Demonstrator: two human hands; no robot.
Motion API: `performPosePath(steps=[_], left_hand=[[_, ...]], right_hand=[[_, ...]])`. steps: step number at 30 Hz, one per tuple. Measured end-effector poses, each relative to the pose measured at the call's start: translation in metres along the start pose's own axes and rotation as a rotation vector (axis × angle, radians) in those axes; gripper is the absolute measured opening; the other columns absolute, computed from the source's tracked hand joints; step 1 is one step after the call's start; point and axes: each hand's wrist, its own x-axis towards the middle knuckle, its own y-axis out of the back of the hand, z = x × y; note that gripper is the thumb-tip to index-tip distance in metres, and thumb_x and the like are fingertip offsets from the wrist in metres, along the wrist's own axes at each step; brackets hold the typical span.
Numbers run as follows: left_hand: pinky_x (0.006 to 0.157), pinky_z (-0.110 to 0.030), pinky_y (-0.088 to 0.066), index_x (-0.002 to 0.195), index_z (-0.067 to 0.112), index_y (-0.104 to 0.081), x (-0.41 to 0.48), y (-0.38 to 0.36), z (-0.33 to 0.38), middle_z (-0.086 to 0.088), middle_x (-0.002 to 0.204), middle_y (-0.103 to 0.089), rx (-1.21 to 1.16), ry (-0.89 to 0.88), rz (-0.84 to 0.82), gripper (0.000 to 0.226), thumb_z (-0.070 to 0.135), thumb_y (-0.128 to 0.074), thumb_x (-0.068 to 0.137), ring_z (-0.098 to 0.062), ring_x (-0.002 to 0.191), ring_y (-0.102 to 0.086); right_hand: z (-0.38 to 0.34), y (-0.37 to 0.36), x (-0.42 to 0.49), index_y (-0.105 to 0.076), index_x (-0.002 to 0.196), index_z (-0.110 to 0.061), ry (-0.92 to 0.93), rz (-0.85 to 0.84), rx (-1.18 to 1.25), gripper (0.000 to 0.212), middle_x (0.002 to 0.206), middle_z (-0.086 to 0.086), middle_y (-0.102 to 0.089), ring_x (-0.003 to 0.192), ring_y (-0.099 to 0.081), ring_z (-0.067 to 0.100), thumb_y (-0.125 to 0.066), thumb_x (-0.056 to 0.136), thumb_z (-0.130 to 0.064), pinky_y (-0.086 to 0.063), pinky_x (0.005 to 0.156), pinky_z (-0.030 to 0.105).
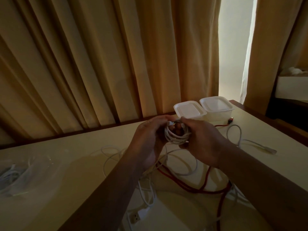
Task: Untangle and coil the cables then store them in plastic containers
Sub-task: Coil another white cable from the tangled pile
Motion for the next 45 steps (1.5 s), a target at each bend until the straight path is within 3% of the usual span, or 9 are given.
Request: performPosePath(steps=[5,14,18,21,26,31,36,39,45], left_hand=[[0.090,-0.047,-0.058,0.099,0.012,-0.071,-0.002,0.004,-0.004,-0.026,0.106,-0.073,0.274,-0.162,-0.014,0.016,0.009,-0.078,0.085,-0.039,0.098,-0.072],[0.082,-0.033,-0.062,0.114,0.019,-0.064,-0.003,0.007,0.000,-0.006,0.101,-0.078,0.505,-0.273,0.011,0.017,0.010,-0.058,0.102,-0.019,0.094,-0.076],[0.082,-0.032,-0.062,0.112,0.015,-0.066,0.000,0.013,0.001,-0.002,0.094,-0.079,0.624,-0.290,0.043,0.013,0.012,-0.057,0.103,-0.017,0.088,-0.076],[0.084,-0.036,-0.061,0.107,0.016,-0.068,0.001,0.016,-0.001,0.001,0.093,-0.080,0.656,-0.301,0.100,0.011,0.014,-0.058,0.104,-0.014,0.088,-0.076],[0.084,-0.036,-0.062,0.096,0.020,-0.075,0.004,0.020,-0.002,0.003,0.095,-0.077,0.637,-0.329,0.201,0.014,0.015,-0.063,0.101,-0.011,0.089,-0.074],[0.073,-0.029,-0.061,0.092,0.005,-0.073,0.001,0.016,0.003,-0.011,0.090,-0.077,0.226,-0.155,0.156,0.019,0.004,-0.056,0.102,-0.018,0.080,-0.074],[0.065,-0.029,-0.060,0.081,0.007,-0.059,0.007,0.017,0.004,-0.010,0.090,-0.071,-0.033,-0.106,0.105,0.026,-0.007,-0.047,0.100,-0.019,0.080,-0.072],[0.061,-0.027,-0.059,0.085,0.008,-0.058,0.009,0.020,0.003,-0.010,0.092,-0.069,-0.076,-0.100,0.099,0.025,-0.006,-0.044,0.100,-0.016,0.077,-0.073],[0.078,-0.035,-0.063,0.103,0.005,-0.074,0.012,0.023,0.008,-0.012,0.101,-0.077,0.242,-0.103,0.157,0.021,0.016,-0.056,0.104,-0.025,0.091,-0.075]], right_hand=[[-0.003,-0.004,-0.003,-0.070,0.115,-0.009,0.027,-0.001,-0.159,0.040,0.093,0.006,-0.071,0.081,-0.056,0.017,-0.042,0.105,-0.036,-0.037,0.072,0.035],[-0.010,-0.002,-0.008,-0.074,0.107,-0.018,0.103,-0.062,-0.301,0.023,0.100,0.007,-0.075,0.091,-0.064,0.019,-0.056,0.100,-0.031,-0.042,0.082,0.036],[-0.011,-0.005,-0.011,-0.065,0.095,-0.029,0.274,0.021,-0.816,0.018,0.069,-0.007,-0.069,0.058,-0.061,-0.002,-0.053,0.103,-0.039,-0.043,0.054,0.014],[-0.007,-0.006,-0.010,-0.054,0.090,-0.032,0.504,0.215,-1.055,0.015,0.072,-0.015,-0.061,0.060,-0.060,-0.004,-0.063,0.096,-0.042,-0.043,0.050,0.006],[-0.003,-0.005,-0.009,-0.062,0.103,-0.027,0.654,0.375,-1.004,0.018,0.085,-0.020,-0.061,0.073,-0.060,-0.015,-0.071,0.091,-0.037,-0.044,0.060,-0.001],[-0.006,-0.004,-0.008,-0.074,0.103,-0.018,0.611,0.380,-0.858,0.015,0.085,-0.015,-0.073,0.079,-0.067,-0.011,-0.068,0.094,-0.030,-0.047,0.065,0.002],[-0.010,-0.013,-0.013,-0.070,0.098,-0.005,0.392,0.218,-0.216,0.013,0.088,0.010,-0.078,0.086,-0.077,0.022,-0.062,0.098,-0.015,-0.062,0.080,0.041],[-0.011,-0.016,-0.014,-0.067,0.093,-0.001,0.347,0.157,-0.014,0.013,0.093,0.015,-0.077,0.091,-0.076,0.029,-0.058,0.098,-0.009,-0.062,0.079,0.042],[-0.005,-0.005,-0.006,-0.069,0.104,-0.013,0.412,0.289,-0.516,0.018,0.088,-0.002,-0.078,0.082,-0.076,0.008,-0.066,0.095,-0.029,-0.062,0.076,0.029]])
